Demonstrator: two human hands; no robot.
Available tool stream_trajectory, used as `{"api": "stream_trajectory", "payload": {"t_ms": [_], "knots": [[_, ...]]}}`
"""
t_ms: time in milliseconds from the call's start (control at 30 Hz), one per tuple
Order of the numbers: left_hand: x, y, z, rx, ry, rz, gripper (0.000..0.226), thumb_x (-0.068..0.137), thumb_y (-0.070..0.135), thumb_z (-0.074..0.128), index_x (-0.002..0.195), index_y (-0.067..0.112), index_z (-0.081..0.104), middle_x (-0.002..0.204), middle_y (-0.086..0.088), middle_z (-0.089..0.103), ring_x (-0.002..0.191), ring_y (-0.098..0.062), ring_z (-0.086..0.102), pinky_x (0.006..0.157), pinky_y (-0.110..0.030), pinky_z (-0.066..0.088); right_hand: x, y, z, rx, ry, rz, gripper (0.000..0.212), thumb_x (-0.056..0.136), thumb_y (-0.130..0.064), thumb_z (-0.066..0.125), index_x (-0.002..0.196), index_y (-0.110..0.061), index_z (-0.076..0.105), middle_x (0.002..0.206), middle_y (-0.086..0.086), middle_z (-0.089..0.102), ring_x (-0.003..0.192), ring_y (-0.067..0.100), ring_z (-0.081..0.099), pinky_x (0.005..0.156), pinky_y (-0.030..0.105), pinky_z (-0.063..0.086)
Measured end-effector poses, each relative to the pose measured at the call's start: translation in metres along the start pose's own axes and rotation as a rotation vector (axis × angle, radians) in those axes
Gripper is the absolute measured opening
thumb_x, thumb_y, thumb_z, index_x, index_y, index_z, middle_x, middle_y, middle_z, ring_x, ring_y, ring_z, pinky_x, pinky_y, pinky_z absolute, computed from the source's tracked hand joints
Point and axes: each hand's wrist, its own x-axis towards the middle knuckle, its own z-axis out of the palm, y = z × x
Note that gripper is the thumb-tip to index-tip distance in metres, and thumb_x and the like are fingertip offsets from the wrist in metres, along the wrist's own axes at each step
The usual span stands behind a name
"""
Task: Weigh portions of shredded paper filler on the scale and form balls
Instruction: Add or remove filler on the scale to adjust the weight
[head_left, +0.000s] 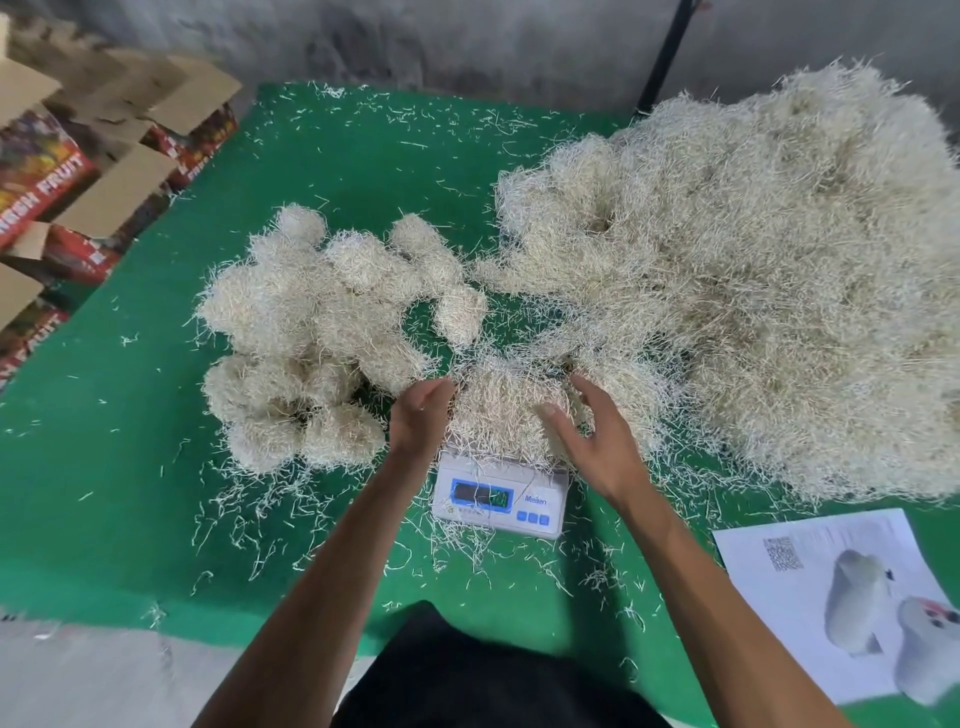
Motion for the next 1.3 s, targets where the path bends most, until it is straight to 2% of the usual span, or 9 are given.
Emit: {"api": "stream_trajectory", "payload": {"t_ms": [100, 233, 567, 733, 900, 1067, 1167, 1233, 1300], "knots": [[-0.001, -0.004, 0.0, -0.039, -0.062, -0.058, 0.008, 0.099, 0.034, 0.056, 0.094, 0.031, 0.061, 0.086, 0.0, 0.064, 0.08, -0.018, 0.059, 0.072, -0.038, 0.057, 0.001, -0.001, 0.001, -0.001, -0.007, 0.005, 0.093, 0.083, -0.093, 0.046, 0.157, -0.039, 0.03, 0.163, -0.009, 0.036, 0.134, 0.003, 0.036, 0.105, 0.038, 0.033], [-0.002, -0.004, 0.0, -0.041, -0.046, -0.121, 0.037, 0.096, 0.041, 0.057, 0.123, 0.017, 0.064, 0.095, 0.002, 0.067, 0.087, -0.016, 0.066, 0.078, -0.041, 0.061, 0.003, -0.002, 0.004, 0.003, -0.014, 0.006, 0.092, 0.083, -0.092, 0.047, 0.157, -0.039, 0.032, 0.162, -0.01, 0.037, 0.132, 0.002, 0.037, 0.104, 0.035, 0.036], [0.002, -0.005, -0.001, -0.057, -0.004, -0.101, 0.024, 0.098, 0.036, 0.055, 0.075, 0.035, 0.049, 0.087, -0.007, 0.06, 0.081, -0.019, 0.056, 0.073, -0.04, 0.055, 0.004, -0.002, 0.004, -0.018, 0.046, -0.007, 0.093, 0.083, -0.091, 0.05, 0.157, -0.038, 0.032, 0.164, -0.008, 0.034, 0.148, 0.014, 0.034, 0.116, 0.046, 0.032], [0.014, -0.005, 0.007, -0.006, -0.067, -0.131, 0.046, 0.098, 0.046, 0.053, 0.135, 0.02, 0.054, 0.12, -0.007, 0.064, 0.09, -0.013, 0.06, 0.069, -0.026, 0.052, 0.009, -0.01, 0.01, -0.074, -0.023, 0.017, 0.107, 0.072, -0.093, 0.061, 0.158, -0.038, 0.026, 0.166, -0.006, 0.029, 0.15, 0.02, 0.033, 0.12, 0.052, 0.033], [0.009, 0.003, 0.03, 0.137, -0.406, -0.14, 0.063, 0.097, 0.07, 0.031, 0.152, 0.04, 0.024, 0.16, 0.003, 0.029, 0.141, -0.023, 0.036, 0.113, -0.049, 0.031, 0.016, -0.019, 0.038, -0.291, -0.24, -0.116, 0.101, 0.086, -0.065, 0.071, 0.163, -0.031, 0.015, 0.17, 0.003, 0.022, 0.155, 0.024, 0.028, 0.124, 0.042, 0.024], [0.01, 0.019, 0.024, -0.157, -0.297, -0.16, 0.063, 0.087, 0.086, 0.033, 0.142, 0.055, 0.04, 0.151, 0.025, 0.039, 0.147, -0.014, 0.031, 0.112, -0.03, 0.016, 0.02, -0.05, 0.036, 0.243, -0.119, 0.087, 0.098, 0.088, -0.086, 0.048, 0.161, -0.022, 0.031, 0.15, 0.01, 0.054, 0.125, 0.008, 0.06, 0.118, 0.043, 0.04], [0.002, 0.039, 0.022, -0.295, -0.427, -0.252, 0.051, 0.071, 0.092, 0.053, 0.119, 0.078, 0.041, 0.158, 0.023, 0.026, 0.149, -0.011, 0.02, 0.121, -0.05, 0.016, 0.024, -0.074, 0.033, 0.063, -0.002, -0.072, 0.09, 0.099, -0.081, 0.023, 0.154, -0.012, 0.044, 0.158, 0.005, 0.045, 0.141, 0.019, 0.046, 0.119, 0.04, 0.034], [0.0, 0.045, 0.02, -0.348, -0.402, -0.348, 0.097, 0.064, 0.085, 0.069, 0.147, 0.05, 0.032, 0.16, 0.008, 0.022, 0.149, -0.023, 0.024, 0.119, -0.057, 0.025, 0.03, -0.081, 0.029, 0.005, 0.047, -0.139, 0.083, 0.104, -0.072, 0.018, 0.148, -0.008, 0.047, 0.131, 0.005, 0.058, 0.117, 0.018, 0.06, 0.102, 0.034, 0.047], [0.008, 0.048, 0.004, -0.439, -0.307, -0.345, 0.071, 0.087, 0.06, 0.069, 0.142, 0.02, 0.049, 0.156, -0.013, 0.038, 0.142, -0.031, 0.039, 0.117, -0.055, 0.032, 0.042, -0.076, 0.012, 0.113, 0.084, -0.087, 0.077, 0.104, -0.069, 0.02, 0.139, -0.01, 0.054, 0.084, -0.007, 0.058, 0.07, 0.006, 0.061, 0.075, 0.027, 0.053]]}}
